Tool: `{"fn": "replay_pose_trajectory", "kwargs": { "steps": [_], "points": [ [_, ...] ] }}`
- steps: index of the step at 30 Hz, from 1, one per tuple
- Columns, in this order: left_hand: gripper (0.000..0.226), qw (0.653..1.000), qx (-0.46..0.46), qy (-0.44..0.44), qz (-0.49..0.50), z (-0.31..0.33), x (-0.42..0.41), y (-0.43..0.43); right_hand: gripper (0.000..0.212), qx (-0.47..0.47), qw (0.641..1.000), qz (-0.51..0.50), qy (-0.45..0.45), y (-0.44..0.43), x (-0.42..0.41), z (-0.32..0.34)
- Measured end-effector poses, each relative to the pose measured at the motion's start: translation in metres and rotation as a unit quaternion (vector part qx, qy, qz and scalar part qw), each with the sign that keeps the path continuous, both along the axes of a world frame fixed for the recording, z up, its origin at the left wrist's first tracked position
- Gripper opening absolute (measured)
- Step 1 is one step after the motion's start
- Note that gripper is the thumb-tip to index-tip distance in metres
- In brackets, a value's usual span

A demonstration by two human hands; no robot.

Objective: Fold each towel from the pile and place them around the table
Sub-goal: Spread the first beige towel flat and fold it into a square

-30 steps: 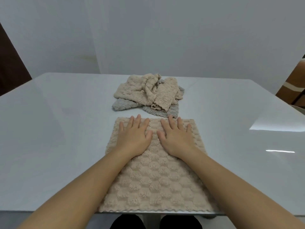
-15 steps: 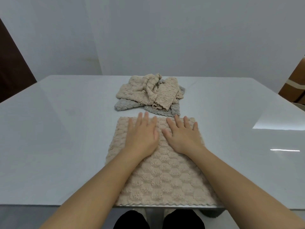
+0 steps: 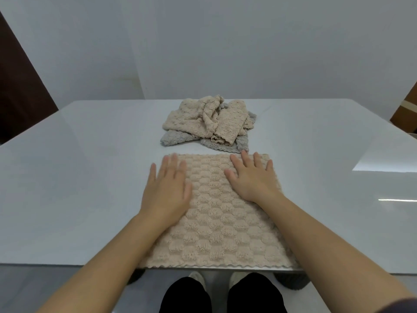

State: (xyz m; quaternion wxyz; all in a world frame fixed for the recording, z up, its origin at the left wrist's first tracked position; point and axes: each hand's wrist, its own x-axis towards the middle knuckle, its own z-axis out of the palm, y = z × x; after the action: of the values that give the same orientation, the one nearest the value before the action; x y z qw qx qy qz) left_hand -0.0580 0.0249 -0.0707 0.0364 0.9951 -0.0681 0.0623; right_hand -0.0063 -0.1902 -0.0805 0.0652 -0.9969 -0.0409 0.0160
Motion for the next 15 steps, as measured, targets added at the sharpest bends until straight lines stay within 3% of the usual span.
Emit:
{"fn": "replay_pose_trajectory", "kwargs": {
  "steps": [4,8,11,15],
  "points": [
    [0.061,0.994,-0.037,0.082,-0.067,-0.006,-0.025,-0.006,0.065,-0.007,1.000,0.000,0.004,0.000,0.000,0.002],
    [0.061,0.997,-0.012,0.082,-0.006,-0.002,-0.030,0.014,0.064,-0.006,1.000,-0.002,0.004,0.001,-0.001,0.003],
    [0.063,0.996,-0.035,0.078,-0.038,-0.001,-0.040,0.005,0.064,-0.009,1.000,-0.001,0.007,0.001,-0.001,0.004],
    [0.086,0.995,-0.038,0.069,-0.062,-0.010,-0.046,0.001,0.062,0.002,1.000,-0.003,0.008,0.001,-0.003,0.007]
  ]
}}
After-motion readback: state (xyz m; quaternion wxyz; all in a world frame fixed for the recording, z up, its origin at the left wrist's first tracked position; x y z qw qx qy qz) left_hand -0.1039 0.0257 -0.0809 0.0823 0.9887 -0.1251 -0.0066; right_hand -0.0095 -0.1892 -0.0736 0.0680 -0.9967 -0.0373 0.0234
